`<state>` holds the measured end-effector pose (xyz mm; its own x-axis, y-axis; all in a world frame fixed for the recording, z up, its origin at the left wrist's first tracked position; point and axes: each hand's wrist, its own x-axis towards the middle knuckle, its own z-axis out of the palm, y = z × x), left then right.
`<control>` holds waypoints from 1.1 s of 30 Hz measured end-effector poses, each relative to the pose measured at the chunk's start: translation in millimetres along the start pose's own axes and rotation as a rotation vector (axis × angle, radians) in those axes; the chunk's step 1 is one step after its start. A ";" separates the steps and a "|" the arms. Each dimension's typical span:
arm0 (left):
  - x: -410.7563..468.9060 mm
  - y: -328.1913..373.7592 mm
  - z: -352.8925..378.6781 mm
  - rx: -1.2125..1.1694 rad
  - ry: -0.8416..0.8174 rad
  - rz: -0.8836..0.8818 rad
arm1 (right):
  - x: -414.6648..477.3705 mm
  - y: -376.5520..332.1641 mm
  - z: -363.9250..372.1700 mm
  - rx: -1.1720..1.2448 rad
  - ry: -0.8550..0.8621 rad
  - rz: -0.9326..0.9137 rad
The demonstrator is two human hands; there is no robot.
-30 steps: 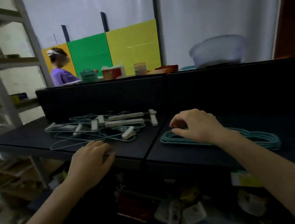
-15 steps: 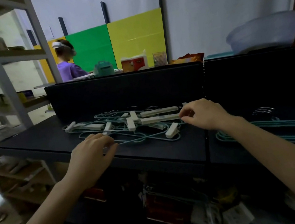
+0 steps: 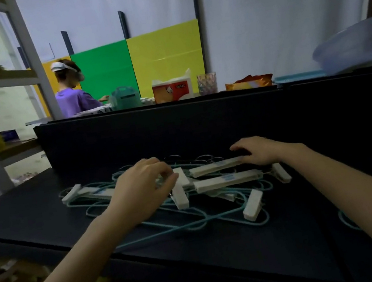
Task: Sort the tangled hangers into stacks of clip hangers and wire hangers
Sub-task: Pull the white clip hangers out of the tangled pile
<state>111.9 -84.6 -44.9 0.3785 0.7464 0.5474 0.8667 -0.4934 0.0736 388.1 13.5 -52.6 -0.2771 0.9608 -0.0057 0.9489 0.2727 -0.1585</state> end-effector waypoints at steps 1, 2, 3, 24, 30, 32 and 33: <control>7.3 -2.6 3.9 -0.018 -0.011 0.009 | 8.4 2.2 1.6 -0.018 -0.054 0.006; 13.0 -4.7 7.6 -0.038 -0.023 0.021 | 14.6 4.2 3.2 -0.028 -0.095 0.011; 17.3 -6.6 11.3 -0.053 -0.036 0.035 | 19.5 6.3 4.5 -0.032 -0.114 0.008; 58.3 16.6 64.9 0.136 -0.412 0.326 | -45.7 -18.9 -41.8 -0.297 0.263 0.025; 48.4 10.9 66.8 0.209 -0.282 0.481 | -57.1 -22.6 -33.6 -0.163 0.290 0.054; 46.6 9.9 65.2 0.196 -0.226 0.522 | -57.8 -27.8 -33.3 -0.087 0.333 0.069; 46.0 8.9 64.0 0.187 -0.210 0.532 | -59.0 -30.6 -34.1 -0.057 0.369 0.077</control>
<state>157.9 -26.0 -72.4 0.8153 0.5007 0.2907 0.5763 -0.7504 -0.3237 380.5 -49.8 -13.7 -0.1412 0.9291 0.3419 0.9746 0.1911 -0.1166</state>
